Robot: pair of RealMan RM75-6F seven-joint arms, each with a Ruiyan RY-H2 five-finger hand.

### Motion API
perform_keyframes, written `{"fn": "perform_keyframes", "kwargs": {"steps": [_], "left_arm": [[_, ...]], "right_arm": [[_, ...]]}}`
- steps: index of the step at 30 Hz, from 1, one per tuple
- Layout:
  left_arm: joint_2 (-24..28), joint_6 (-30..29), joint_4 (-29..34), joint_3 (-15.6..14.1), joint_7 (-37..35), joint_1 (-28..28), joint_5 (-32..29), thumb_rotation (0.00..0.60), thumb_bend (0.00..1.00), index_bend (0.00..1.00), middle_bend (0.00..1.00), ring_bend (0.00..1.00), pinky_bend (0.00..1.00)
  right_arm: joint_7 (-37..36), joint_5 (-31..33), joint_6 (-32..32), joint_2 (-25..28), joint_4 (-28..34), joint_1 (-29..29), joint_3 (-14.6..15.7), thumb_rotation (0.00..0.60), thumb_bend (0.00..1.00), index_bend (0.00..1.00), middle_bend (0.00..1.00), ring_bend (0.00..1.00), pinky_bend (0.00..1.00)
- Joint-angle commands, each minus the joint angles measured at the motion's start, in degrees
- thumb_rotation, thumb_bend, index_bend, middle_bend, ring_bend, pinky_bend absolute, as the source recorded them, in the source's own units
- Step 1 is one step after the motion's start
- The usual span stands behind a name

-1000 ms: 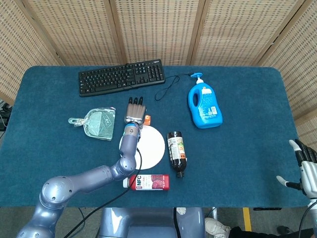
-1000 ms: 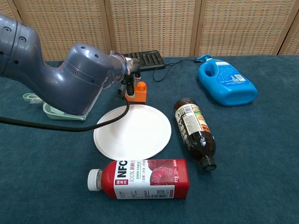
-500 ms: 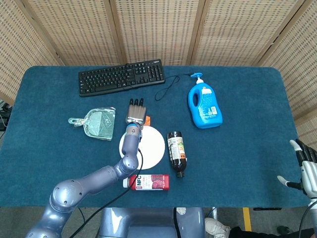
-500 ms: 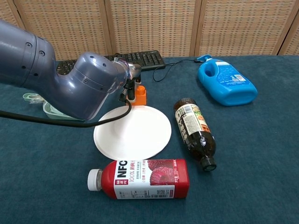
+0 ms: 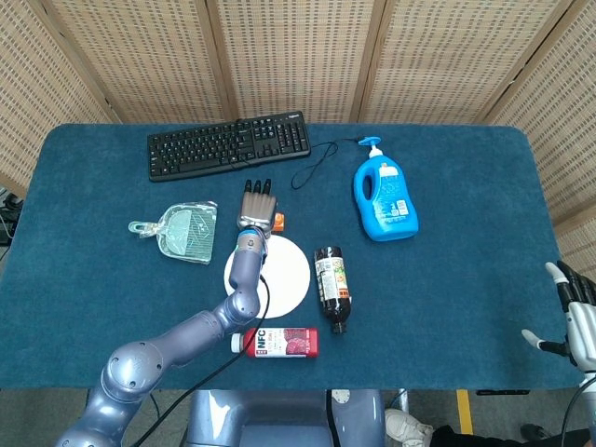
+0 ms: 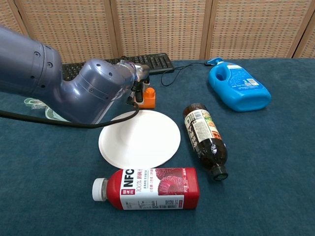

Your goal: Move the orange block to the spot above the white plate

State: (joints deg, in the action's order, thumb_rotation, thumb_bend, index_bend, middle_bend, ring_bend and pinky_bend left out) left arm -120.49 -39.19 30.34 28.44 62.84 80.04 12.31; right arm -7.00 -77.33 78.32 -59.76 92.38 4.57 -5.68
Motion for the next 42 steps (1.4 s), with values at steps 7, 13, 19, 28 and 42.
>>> {"fn": "perform_keyframes", "kwargs": {"steps": [7,13,19,28,42], "left_arm": [[-0.3,1.5,-0.6,0.3,0.6,-0.6,0.0,0.600,0.33,0.02,0.00,0.00,0.00],[1.2,0.8,1.5,1.2,-2.0,-1.2,1.5,0.600,0.31,0.00,0.00,0.00,0.00],[5.8,-2.9,10.6,2.4,-8.5,-3.6,5.8,0.600,0.31,0.00,0.00,0.00,0.00],[22.0,-22.7,48.8,-2.7,-17.0,-18.7,20.0,0.600,0.31,0.00,0.00,0.00,0.00],[41.7,-51.5,86.1,-28.2,-22.0,-45.9,45.4,0.600,0.31,0.00,0.00,0.00,0.00]], "right_arm": [[0.0,0.0,0.4,0.0,0.1,-0.2,-0.1,0.600,0.00,0.01,0.00,0.00,0.00],[-0.2,-0.4,1.0,-0.1,0.0,-0.3,-0.2,0.600,0.00,0.01,0.00,0.00,0.00],[-0.5,-1.1,1.6,0.1,0.1,-0.5,-0.1,0.600,0.00,0.01,0.00,0.00,0.00],[-1.1,-2.7,2.9,0.5,0.9,-1.0,0.2,0.600,0.00,0.01,0.00,0.00,0.00],[3.3,-9.6,7.1,0.6,4.8,-2.6,3.0,0.600,0.00,0.01,0.00,0.00,0.00]]}}
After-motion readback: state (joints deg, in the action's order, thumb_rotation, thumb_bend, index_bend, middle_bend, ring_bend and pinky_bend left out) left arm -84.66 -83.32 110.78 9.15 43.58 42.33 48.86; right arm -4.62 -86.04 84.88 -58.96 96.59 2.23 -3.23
